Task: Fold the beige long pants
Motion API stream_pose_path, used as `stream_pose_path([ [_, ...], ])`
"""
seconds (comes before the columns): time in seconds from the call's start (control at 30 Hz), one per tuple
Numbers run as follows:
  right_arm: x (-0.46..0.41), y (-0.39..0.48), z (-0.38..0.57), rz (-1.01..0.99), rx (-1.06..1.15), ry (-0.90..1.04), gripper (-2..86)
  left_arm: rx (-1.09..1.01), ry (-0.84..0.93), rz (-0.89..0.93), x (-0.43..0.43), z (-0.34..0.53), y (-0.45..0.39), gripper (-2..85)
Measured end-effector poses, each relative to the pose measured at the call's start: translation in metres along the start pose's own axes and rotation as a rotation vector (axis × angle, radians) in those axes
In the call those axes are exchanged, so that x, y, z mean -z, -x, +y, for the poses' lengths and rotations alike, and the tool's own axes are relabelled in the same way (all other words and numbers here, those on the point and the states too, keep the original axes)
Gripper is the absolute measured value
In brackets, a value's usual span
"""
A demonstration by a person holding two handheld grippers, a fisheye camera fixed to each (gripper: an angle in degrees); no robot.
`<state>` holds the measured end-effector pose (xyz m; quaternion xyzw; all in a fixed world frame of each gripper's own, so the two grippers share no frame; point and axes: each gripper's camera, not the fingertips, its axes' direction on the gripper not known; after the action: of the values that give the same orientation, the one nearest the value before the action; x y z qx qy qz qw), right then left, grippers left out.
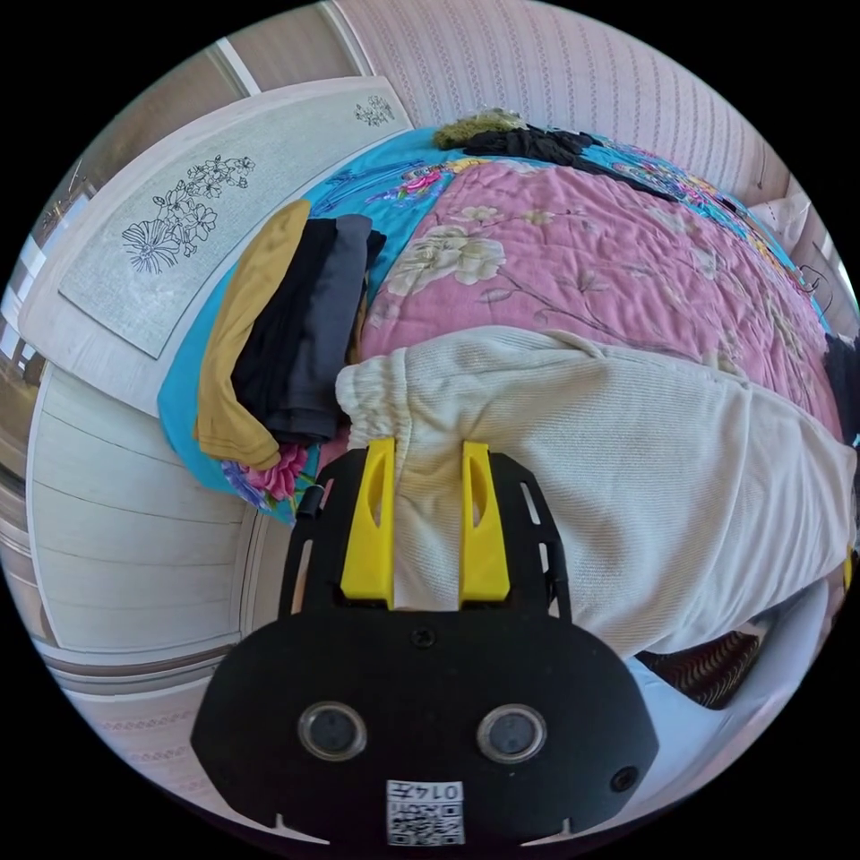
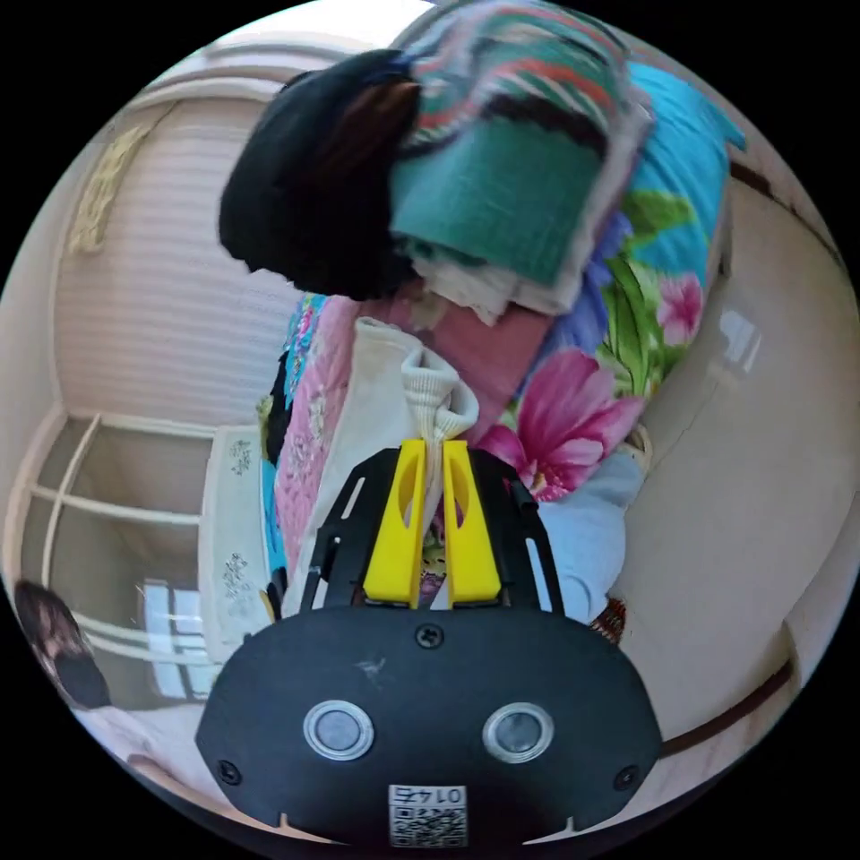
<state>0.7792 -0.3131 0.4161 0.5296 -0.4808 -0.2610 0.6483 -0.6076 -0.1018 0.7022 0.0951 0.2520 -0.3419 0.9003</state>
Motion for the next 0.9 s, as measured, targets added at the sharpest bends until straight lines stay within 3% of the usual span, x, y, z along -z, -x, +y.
stream_pose_path([
  [0.1,0.003,0.024,-0.002,0.048,0.136,0.015,2.6,0.008,0.021,0.015,-0.004,-0.002,0.002,10.1],
  [0.23,-0.049,-0.014,0.009,0.085,-0.105,0.136,3.1,-0.006,0.041,0.014,-0.013,-0.004,-0.008,9.9],
  [0.37,-0.056,-0.004,0.04,0.102,-0.118,0.03,2.4,-0.031,0.044,0.035,-0.01,-0.001,-0.014,8.8],
  [0.47,-0.053,0.027,0.063,0.284,-0.014,-0.023,0.6,-0.067,-0.028,0.023,0.008,0.018,-0.015,4.1],
  [0.57,-0.072,0.09,0.086,0.341,0.247,0.001,0.0,-0.066,-0.108,0.025,0.038,0.049,-0.022,0.1],
  [0.77,-0.248,0.256,0.171,0.303,0.919,0.45,-0.3,-0.365,-0.225,0.166,0.08,0.101,-0.126,-0.8],
  [0.83,-0.325,0.311,0.218,0.219,1.134,0.668,-0.4,-0.495,-0.226,0.308,0.077,0.113,-0.195,-0.8],
  [0.9,-0.368,0.343,0.251,0.212,1.234,0.748,-0.5,-0.553,-0.214,0.426,0.072,0.119,-0.247,-0.8],
])
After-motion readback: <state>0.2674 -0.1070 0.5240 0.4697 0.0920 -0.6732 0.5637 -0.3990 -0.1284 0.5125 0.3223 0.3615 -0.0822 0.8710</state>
